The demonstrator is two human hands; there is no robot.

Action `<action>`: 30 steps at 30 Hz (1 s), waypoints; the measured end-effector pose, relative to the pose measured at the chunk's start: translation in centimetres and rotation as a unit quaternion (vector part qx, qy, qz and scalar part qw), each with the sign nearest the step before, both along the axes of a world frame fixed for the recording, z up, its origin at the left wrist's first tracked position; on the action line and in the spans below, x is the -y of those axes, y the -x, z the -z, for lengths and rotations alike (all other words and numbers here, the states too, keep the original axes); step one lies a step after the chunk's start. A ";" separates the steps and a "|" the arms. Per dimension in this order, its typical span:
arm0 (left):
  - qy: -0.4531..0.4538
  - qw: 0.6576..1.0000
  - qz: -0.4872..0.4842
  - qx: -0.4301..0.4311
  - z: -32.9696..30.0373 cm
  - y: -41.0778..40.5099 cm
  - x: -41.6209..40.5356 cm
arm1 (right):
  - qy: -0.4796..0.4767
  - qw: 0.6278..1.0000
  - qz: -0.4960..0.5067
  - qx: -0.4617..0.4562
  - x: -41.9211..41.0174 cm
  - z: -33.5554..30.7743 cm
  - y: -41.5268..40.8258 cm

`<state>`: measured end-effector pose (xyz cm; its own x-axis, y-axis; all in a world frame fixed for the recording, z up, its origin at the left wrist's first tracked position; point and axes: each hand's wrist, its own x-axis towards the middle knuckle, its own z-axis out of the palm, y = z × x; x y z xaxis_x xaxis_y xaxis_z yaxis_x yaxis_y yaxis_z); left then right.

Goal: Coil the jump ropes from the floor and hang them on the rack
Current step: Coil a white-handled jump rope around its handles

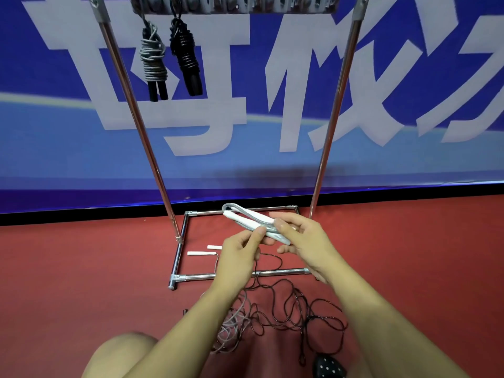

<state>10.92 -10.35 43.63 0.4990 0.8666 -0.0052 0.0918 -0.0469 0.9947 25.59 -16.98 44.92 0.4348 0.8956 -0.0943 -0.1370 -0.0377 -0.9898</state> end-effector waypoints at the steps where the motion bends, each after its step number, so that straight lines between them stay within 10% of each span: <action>1: -0.004 1.000 0.004 -0.004 0.0 0.1 -0.1 | -0.004 1.000 -0.003 -0.020 0.1 -0.1 -0.1; 13: -0.016 1.000 0.017 0.000 -0.8 0.0 0.1 | -0.068 0.989 0.089 0.093 0.8 -0.3 1.5; 30: -0.011 0.999 0.023 -0.024 -0.3 0.4 -0.5 | -0.021 0.997 0.028 -0.066 -0.2 1.4 0.7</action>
<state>10.49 -9.84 43.96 0.5385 0.8425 -0.0105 0.1359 -0.0745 0.9879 24.86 -16.82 43.51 0.4709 0.8745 -0.1163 -0.2665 0.0153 -0.9637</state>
